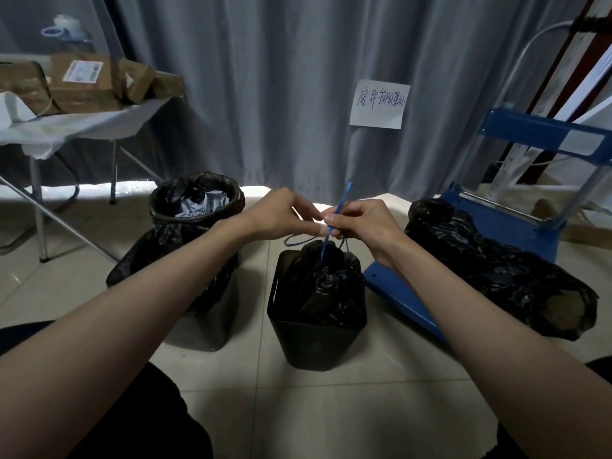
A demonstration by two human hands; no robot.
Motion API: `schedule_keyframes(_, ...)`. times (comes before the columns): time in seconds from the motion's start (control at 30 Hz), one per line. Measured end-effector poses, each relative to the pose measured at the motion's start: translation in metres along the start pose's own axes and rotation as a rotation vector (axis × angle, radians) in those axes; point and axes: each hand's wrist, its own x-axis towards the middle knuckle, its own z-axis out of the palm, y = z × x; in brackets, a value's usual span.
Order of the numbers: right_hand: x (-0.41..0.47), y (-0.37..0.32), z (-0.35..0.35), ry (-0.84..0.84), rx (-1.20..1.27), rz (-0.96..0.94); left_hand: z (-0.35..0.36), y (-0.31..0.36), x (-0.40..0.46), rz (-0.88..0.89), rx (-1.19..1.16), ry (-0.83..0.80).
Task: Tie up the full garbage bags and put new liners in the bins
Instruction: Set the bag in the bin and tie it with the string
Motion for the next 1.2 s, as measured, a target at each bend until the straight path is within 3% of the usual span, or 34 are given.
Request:
schedule_keyframes(0.1,-0.001,0.000,0.002,-0.013,-0.018,-0.036,0.010,0.004,0.001,0.011,-0.114,-0.042)
schedule_keyframes(0.27,0.001,0.002,-0.001,0.070,-0.021,-0.029,0.022,0.010,0.000,-0.114,-0.326,-0.061)
schedule_keyframes(0.53,0.001,0.003,0.001,0.079,-0.038,-0.023,0.024,0.014,-0.001,-0.037,-0.052,0.150)
schedule_keyframes(0.67,0.002,0.008,0.005,0.136,-0.092,0.071,0.033,0.021,-0.006,-0.003,0.278,0.255)
schedule_keyframes(0.77,0.003,0.010,0.007,0.140,-0.121,0.148,0.039,0.025,-0.012,0.082,0.386,0.301)
schedule_keyframes(0.97,0.005,0.011,0.007,0.159,-0.099,0.200,0.042,0.022,-0.011,0.205,0.441,0.309)
schedule_keyframes(1.1,0.003,0.010,0.007,0.175,-0.073,0.173,0.039,0.017,-0.008,0.141,0.369,0.234)
schedule_keyframes(1.2,0.001,0.004,0.005,0.158,-0.018,0.137,0.032,0.015,-0.006,0.003,0.170,0.166)
